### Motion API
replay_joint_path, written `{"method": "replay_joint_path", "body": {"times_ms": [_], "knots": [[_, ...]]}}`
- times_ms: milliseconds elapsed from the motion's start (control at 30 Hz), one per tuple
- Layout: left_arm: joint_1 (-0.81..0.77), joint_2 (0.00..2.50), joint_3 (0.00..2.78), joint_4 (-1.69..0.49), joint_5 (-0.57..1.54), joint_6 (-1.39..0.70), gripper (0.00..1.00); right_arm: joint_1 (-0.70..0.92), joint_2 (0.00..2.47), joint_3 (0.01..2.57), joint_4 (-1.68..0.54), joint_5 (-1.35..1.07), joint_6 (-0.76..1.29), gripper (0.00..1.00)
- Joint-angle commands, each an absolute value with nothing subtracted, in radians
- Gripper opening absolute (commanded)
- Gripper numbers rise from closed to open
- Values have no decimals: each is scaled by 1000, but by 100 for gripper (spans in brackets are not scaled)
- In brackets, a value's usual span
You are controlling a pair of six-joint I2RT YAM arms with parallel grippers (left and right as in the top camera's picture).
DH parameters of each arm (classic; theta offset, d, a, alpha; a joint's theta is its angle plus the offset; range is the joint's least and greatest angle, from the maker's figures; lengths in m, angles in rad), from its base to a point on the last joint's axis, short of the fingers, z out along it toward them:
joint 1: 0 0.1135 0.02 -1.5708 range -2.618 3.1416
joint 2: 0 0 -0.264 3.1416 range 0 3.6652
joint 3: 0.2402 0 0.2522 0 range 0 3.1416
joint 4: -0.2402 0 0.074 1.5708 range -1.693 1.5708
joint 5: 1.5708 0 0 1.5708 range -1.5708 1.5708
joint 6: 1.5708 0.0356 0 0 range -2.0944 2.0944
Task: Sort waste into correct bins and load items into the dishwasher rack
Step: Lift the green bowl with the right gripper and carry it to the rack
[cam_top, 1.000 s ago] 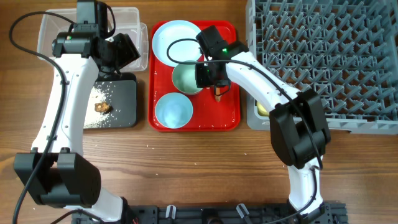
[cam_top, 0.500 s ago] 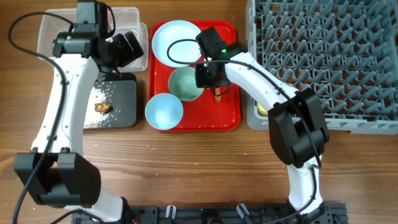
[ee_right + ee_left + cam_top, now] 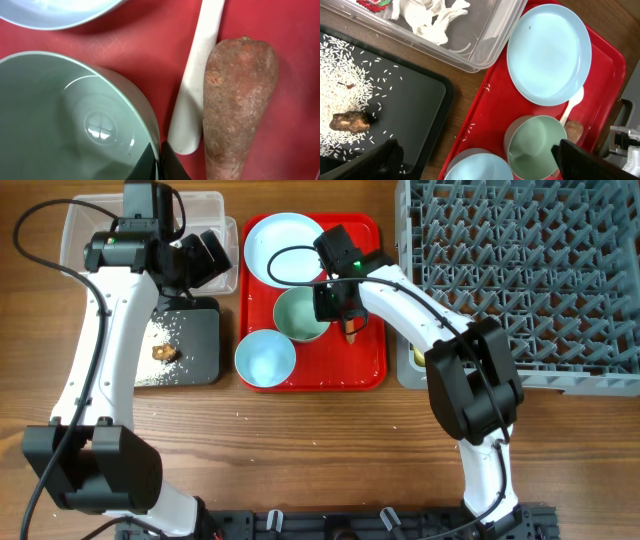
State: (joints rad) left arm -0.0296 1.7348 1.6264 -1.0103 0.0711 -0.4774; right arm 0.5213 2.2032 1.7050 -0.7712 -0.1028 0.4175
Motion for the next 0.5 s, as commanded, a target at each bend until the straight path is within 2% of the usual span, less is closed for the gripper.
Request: {"method": "replay_joint_path", "body": {"times_ms": [0, 133, 233, 367, 467], "knots": [[-25, 1736, 1638, -1011, 51, -479, 100, 501, 2180, 1711, -783, -87, 414, 4], [-25, 1736, 1638, -1011, 51, -479, 100, 455, 2052, 1802, -849, -51, 384, 4], [-25, 1736, 1638, -1011, 51, -479, 100, 420, 1931, 1844, -880, 89, 386, 4], [-25, 1736, 1638, -1011, 51, -479, 100, 327, 1796, 1844, -844, 474, 390, 4], [-25, 1736, 1638, -1011, 51, -479, 100, 272, 1812, 1844, -705, 744, 238, 4]]}}
